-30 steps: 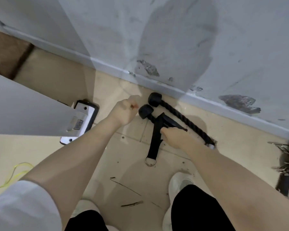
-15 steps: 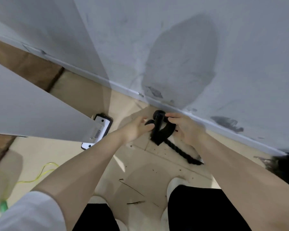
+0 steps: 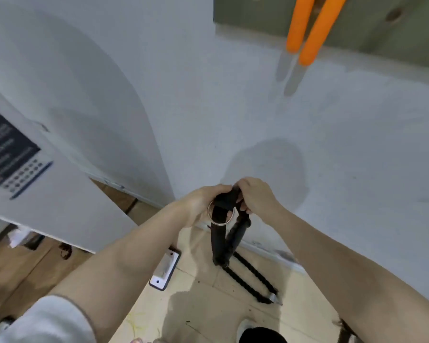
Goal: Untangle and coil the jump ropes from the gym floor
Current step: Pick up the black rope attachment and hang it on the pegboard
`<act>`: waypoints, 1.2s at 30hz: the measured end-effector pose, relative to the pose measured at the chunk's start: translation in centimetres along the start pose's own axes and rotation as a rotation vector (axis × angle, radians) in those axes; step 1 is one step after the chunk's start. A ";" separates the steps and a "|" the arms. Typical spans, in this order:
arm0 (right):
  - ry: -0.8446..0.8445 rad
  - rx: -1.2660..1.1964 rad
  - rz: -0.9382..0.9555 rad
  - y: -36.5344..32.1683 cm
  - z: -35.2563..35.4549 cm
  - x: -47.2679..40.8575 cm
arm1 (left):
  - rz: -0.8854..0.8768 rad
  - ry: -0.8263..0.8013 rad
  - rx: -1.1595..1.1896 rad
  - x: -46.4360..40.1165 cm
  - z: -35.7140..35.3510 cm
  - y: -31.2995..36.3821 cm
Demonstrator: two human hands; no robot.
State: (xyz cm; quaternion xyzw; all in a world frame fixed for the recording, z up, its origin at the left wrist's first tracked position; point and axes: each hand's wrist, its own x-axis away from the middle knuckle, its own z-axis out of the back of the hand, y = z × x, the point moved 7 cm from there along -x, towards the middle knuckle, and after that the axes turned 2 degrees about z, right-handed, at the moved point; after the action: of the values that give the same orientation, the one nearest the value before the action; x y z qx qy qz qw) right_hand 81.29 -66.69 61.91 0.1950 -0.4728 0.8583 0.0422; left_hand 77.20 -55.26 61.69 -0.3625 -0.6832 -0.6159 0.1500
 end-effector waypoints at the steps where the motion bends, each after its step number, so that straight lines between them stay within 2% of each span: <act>1: 0.090 0.118 0.131 -3.4 1.9 0.9 | 0.002 -0.023 0.036 1.7 -0.9 2.6; 3: 0.179 0.211 0.322 -9.7 4.8 3.2 | -0.006 -0.036 0.072 4.6 -1.9 7.5; 4: 0.167 0.164 0.391 -12.3 5.8 4.3 | -0.026 -0.021 0.069 5.8 -1.9 9.8; 7: -0.006 0.023 0.608 -18.1 7.6 7.3 | -0.125 0.051 0.085 8.7 -0.7 15.7; 10: -0.101 0.238 0.772 -21.3 8.1 9.3 | -0.168 0.129 0.046 10.9 0.7 19.8; 12: 0.054 0.397 0.835 -23.4 9.2 10.0 | -0.182 0.122 -0.009 12.3 0.6 21.6; 15: 0.491 0.597 1.015 -27.7 11.3 12.0 | -0.280 0.067 -0.084 15.2 -0.7 24.7; 18: 0.717 0.545 1.242 -31.1 12.7 14.5 | -0.396 0.042 -0.121 18.2 -1.6 27.6; 20: 0.732 0.375 1.337 -33.2 13.7 15.7 | -0.478 0.028 -0.172 20.1 -1.8 29.6; 23: 0.685 0.105 1.361 -36.8 15.5 17.4 | -0.588 0.172 -0.365 23.3 -1.6 32.6; 26: 0.664 -0.065 1.292 -40.0 17.7 19.2 | -0.697 0.506 -0.498 27.2 -1.1 35.4; 28: 0.635 -0.191 1.264 -41.5 19.2 20.1 | -0.952 0.777 -0.501 30.5 -0.6 37.5; 29: 0.633 -0.224 1.256 -42.1 19.9 20.5 | -1.131 0.818 -0.473 32.3 -0.9 38.2; 30: 0.642 -0.239 1.246 -42.6 20.5 20.8 | -1.280 0.757 -0.445 33.7 -1.6 38.6; 31: 0.653 -0.251 1.238 -43.0 21.0 21.1 | -1.389 0.629 -0.444 34.7 -2.7 38.9; 33: 0.672 -0.283 1.233 -43.7 21.9 21.7 | -1.477 0.419 -0.513 35.6 -4.6 39.5; 34: 0.681 -0.298 1.237 -44.0 22.4 22.1 | -1.491 0.399 -0.574 35.9 -5.3 40.0; 36: 0.683 -0.298 1.253 -45.0 23.0 23.0 | -1.554 0.487 -0.665 37.2 -6.0 41.2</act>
State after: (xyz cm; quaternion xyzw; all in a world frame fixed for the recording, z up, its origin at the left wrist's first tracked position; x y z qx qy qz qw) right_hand 78.50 -63.61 117.24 -0.3987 -0.5681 0.6607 -0.2859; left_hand 78.04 -50.31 117.29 0.3216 -0.4711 -0.7710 -0.2833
